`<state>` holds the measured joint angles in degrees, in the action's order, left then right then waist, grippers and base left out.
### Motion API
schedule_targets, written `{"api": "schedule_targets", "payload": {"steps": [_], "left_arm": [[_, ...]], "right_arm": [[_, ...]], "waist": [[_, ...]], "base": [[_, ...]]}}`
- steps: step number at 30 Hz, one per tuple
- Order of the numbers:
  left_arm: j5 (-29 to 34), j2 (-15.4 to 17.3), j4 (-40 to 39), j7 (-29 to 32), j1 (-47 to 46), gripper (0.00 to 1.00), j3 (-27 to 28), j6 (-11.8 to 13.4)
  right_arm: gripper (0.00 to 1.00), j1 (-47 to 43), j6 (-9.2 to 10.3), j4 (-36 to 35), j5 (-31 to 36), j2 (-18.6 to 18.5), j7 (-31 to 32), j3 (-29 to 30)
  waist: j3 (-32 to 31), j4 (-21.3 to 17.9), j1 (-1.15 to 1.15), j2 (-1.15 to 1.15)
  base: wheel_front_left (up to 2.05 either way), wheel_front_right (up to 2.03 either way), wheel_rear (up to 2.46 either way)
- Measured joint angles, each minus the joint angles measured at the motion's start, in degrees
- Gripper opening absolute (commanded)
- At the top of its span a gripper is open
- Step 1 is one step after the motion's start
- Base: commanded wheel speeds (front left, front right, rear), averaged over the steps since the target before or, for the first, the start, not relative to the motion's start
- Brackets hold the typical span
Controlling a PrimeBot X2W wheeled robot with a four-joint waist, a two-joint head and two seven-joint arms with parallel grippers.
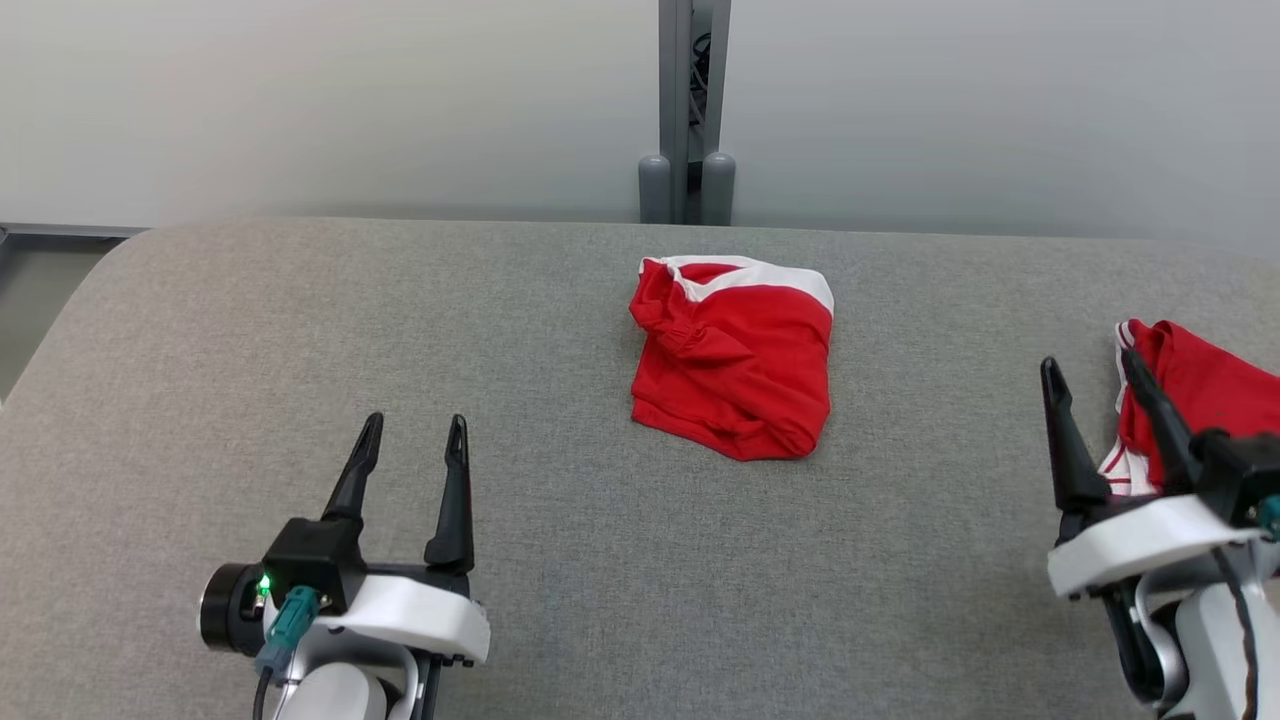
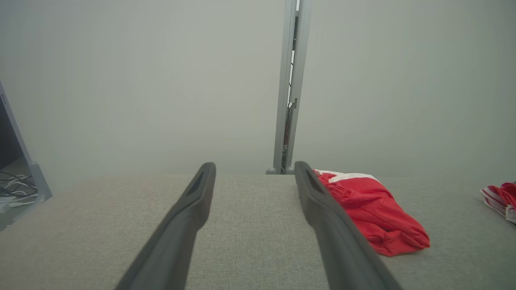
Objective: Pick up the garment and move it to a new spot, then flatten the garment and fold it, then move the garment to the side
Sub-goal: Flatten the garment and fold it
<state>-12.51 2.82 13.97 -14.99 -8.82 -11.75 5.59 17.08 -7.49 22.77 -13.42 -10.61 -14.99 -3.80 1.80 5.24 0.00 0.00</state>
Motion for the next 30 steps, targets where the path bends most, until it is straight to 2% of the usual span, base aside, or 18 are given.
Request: {"api": "schedule_targets", "payload": {"steps": [6,19,21,22,27,30], "left_arm": [[0.4,0.0,-1.1,0.0,1.9,1.00,0.1,0.0],[1.6,0.0,-1.6,0.0,2.7,1.00,-0.7,-0.1],[1.6,0.0,-1.4,0.0,2.6,1.00,-1.0,-0.5],[1.6,0.0,-1.3,0.0,2.5,1.00,-1.2,-0.6],[1.5,0.0,-1.1,0.0,0.7,1.00,-2.4,-0.8],[1.3,0.0,-1.2,0.0,-0.1,1.00,-3.0,-0.7]], "right_arm": [[1.00,-4.2,0.00,-3.3,3.5,3.0,0.0,2.8],[1.00,-4.5,0.00,-3.5,4.9,4.2,0.0,3.2],[0.38,-4.1,0.00,-3.5,4.9,3.7,0.0,2.7],[0.00,-3.5,0.00,-3.5,4.9,3.4,0.0,2.1],[0.00,0.9,0.00,-1.9,2.8,1.6,0.0,-1.6],[0.00,4.5,0.00,0.6,0.4,-0.4,0.0,-5.9]], "waist": [[-0.1,-0.3,0.00,0.00],[0.6,-0.3,0.00,0.00],[1.2,0.1,0.00,0.00],[1.7,0.3,0.00,0.00],[4.4,2.3,0.00,0.00],[6.0,4.1,0.00,0.00]], "base": [[0.00,0.00,0.00],[0.00,0.00,0.00],[0.00,0.00,0.00],[0.00,0.00,0.00],[0.00,0.00,0.00],[0.00,0.00,0.00]]}}
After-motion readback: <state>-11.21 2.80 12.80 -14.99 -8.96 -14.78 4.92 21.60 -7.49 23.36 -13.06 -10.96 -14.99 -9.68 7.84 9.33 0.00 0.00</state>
